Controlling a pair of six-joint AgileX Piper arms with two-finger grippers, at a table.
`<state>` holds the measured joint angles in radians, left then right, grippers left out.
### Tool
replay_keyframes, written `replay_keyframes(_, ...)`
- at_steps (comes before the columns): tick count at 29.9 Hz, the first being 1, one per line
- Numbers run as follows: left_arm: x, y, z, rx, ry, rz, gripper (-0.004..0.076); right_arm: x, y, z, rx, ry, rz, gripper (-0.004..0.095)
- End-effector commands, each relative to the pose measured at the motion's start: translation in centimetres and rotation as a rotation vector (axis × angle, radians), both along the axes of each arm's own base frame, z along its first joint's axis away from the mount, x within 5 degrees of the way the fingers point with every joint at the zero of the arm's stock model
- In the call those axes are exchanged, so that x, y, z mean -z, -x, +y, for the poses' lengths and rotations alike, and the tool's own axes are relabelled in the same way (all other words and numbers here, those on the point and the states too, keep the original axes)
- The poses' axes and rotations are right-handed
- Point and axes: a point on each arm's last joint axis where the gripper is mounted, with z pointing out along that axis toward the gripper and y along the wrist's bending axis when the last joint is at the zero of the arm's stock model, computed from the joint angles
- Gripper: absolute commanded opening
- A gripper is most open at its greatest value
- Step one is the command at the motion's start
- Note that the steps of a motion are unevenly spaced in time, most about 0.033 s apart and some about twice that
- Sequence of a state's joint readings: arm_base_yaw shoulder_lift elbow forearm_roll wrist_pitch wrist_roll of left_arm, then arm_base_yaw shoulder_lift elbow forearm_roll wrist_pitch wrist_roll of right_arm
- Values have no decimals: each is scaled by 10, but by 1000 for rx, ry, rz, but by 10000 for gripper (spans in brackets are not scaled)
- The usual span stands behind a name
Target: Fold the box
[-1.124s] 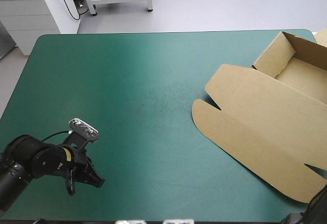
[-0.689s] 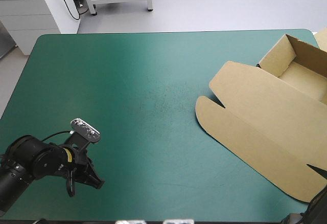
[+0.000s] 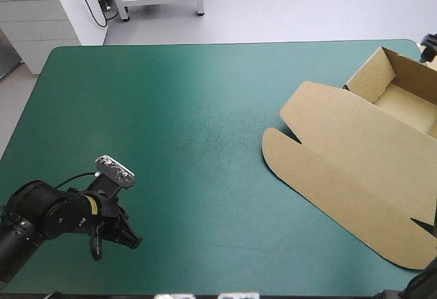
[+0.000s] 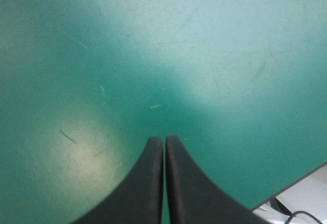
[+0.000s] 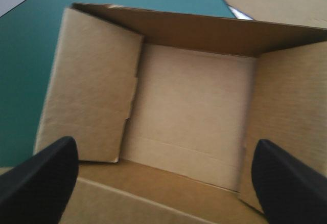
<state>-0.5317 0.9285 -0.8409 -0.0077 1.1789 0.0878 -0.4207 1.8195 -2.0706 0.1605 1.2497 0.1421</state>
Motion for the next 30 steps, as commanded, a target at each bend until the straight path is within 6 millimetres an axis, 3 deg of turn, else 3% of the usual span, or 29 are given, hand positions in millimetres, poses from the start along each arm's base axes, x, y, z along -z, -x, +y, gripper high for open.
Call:
replay_keyframes(1, -9, -1, -3, -3, 51, -56, -8, -36, 9, 47, -139, 61, -95, 626)
replay_keyframes(7, -11, -3, -4, -7, 68, -80, -8, -35, -4, 119, -355, 100, -91, 3)
replay_keyframes(13, -11, -4, -5, -55, 96, -78, -8, -33, -2, 182, -548, 138, -88, -19)
replay_keyframes(18, -11, -3, -7, -73, 125, -60, -8, -22, 12, 214, -633, 213, -28, -20)
replay_keyframes(25, -16, -9, -11, -84, 188, -131, -8, 7, 32, 233, -694, 222, 14, -19)
replay_keyframes(30, -16, -10, -11, -85, 193, -138, -8, 26, 60, 232, -715, 217, 5, -20)
